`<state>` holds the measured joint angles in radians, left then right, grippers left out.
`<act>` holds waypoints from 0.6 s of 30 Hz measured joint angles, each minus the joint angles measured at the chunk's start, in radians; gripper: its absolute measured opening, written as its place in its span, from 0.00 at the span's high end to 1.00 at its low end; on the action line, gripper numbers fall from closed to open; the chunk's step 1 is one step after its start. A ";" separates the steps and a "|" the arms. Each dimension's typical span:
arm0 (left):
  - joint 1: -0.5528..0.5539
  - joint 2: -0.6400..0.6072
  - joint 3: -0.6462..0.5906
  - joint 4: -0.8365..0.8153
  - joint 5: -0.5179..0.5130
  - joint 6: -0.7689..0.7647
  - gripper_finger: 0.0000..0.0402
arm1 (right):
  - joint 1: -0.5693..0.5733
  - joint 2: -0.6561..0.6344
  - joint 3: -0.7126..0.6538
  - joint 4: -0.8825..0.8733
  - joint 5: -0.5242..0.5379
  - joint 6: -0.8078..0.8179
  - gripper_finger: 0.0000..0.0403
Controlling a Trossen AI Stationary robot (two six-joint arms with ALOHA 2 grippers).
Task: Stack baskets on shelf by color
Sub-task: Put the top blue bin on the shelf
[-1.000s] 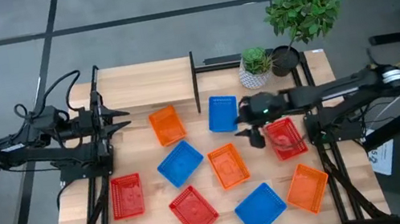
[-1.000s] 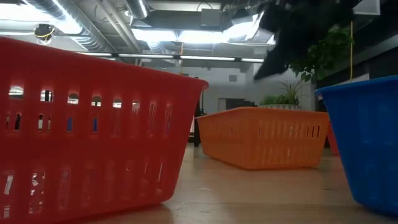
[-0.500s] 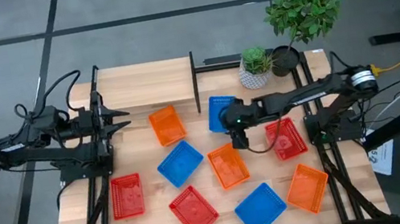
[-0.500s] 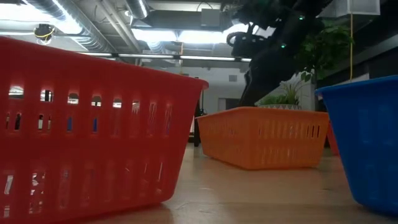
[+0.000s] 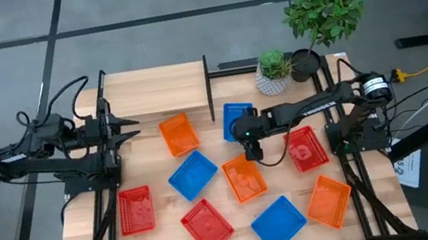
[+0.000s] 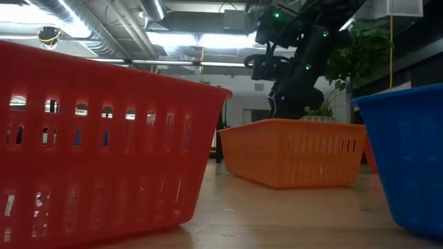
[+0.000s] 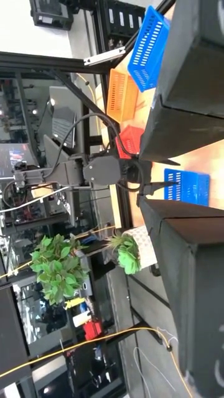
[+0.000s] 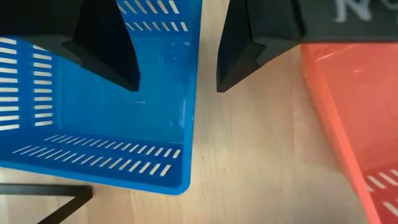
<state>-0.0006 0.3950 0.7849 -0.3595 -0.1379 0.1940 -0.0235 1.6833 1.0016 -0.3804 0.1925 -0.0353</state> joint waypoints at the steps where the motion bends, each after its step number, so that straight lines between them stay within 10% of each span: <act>1: 0.000 0.000 0.000 0.000 0.000 0.000 0.74 | 0.000 0.000 0.000 0.001 0.000 0.000 0.47; 18: 0.000 0.000 0.000 -0.011 0.000 0.000 0.74 | 0.000 0.043 -0.011 0.022 0.010 -0.003 0.47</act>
<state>-0.0005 0.3950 0.7849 -0.3701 -0.1383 0.1940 -0.0238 1.7267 0.9909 -0.3581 0.2029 -0.0387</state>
